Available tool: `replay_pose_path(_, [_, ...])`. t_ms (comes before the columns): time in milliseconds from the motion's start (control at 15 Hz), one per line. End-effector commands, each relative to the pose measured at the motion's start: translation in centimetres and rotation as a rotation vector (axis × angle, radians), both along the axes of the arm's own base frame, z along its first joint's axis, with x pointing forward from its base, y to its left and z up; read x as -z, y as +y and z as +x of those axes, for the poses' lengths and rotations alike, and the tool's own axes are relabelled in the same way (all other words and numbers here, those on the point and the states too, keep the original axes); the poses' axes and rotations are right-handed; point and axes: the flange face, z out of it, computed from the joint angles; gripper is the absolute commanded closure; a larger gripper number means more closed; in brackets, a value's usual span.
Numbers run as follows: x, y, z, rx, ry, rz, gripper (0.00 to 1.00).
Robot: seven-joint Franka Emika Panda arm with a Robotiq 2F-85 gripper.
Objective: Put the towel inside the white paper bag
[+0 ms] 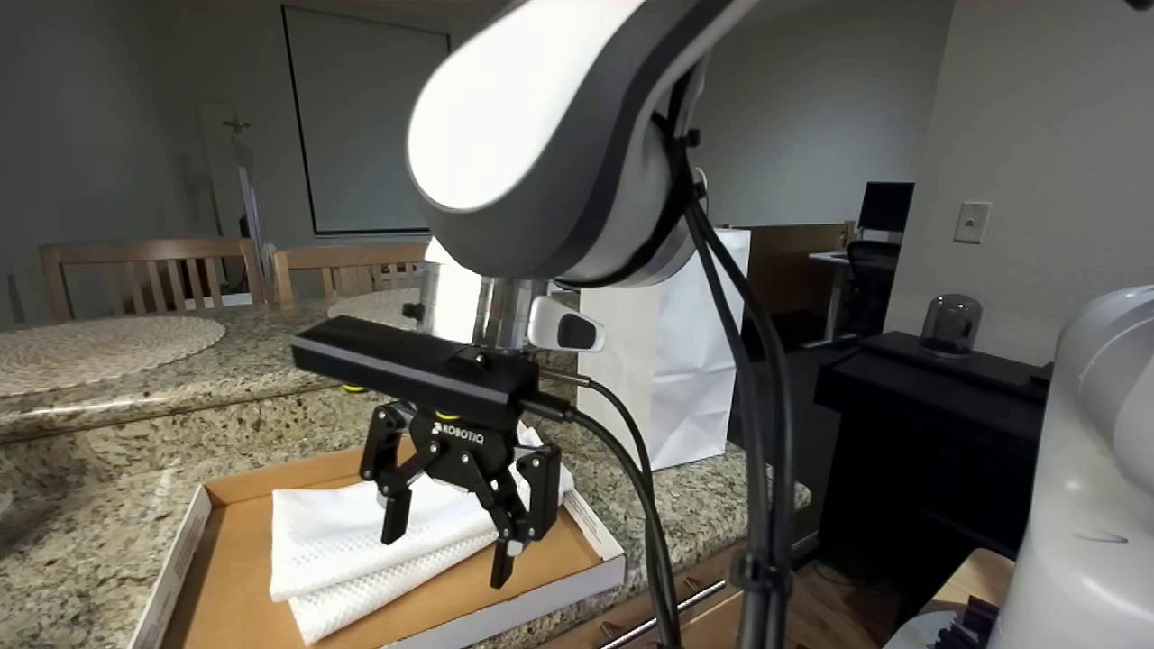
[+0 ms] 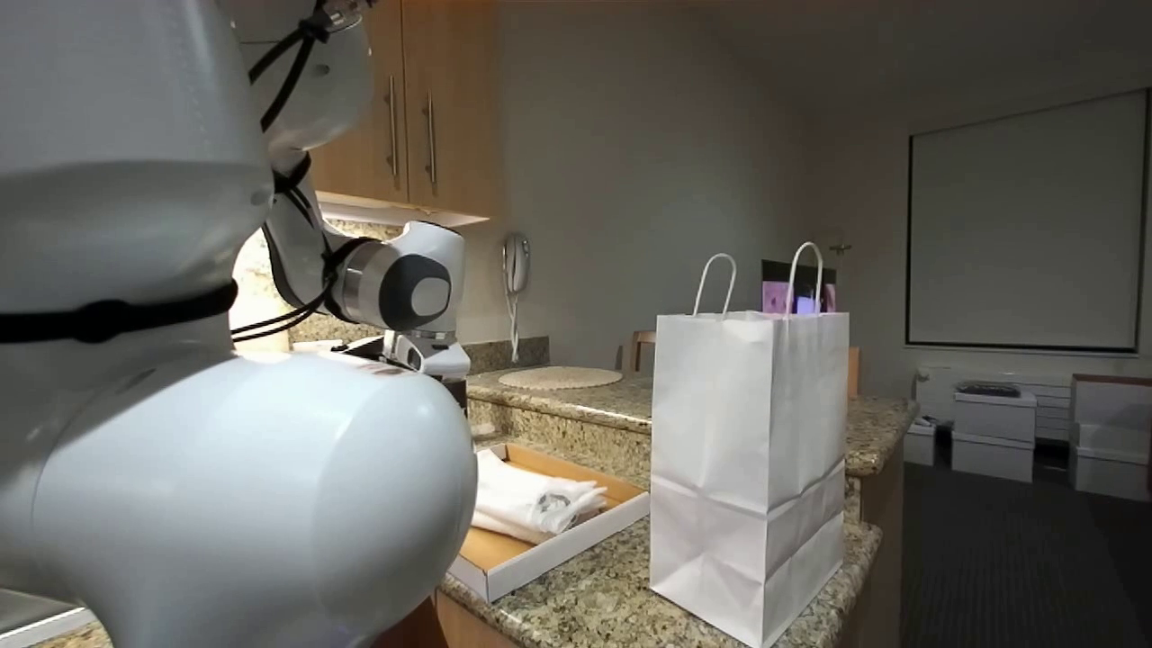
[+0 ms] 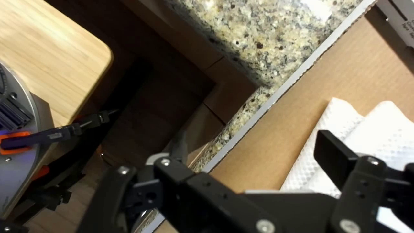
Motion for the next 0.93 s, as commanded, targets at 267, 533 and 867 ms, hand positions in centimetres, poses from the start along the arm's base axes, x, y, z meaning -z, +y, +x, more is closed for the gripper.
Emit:
replay_pose_path(267, [0.8,-1.6,2.7,0.260,0.000,0.172,0.00])
replay_pose_path(533, [2.6,-3.4,3.7,0.482,-0.095,0.217,0.00])
replay_pose_path(867, [8.4,-5.1,4.4,0.585,-0.149,0.125,0.00])
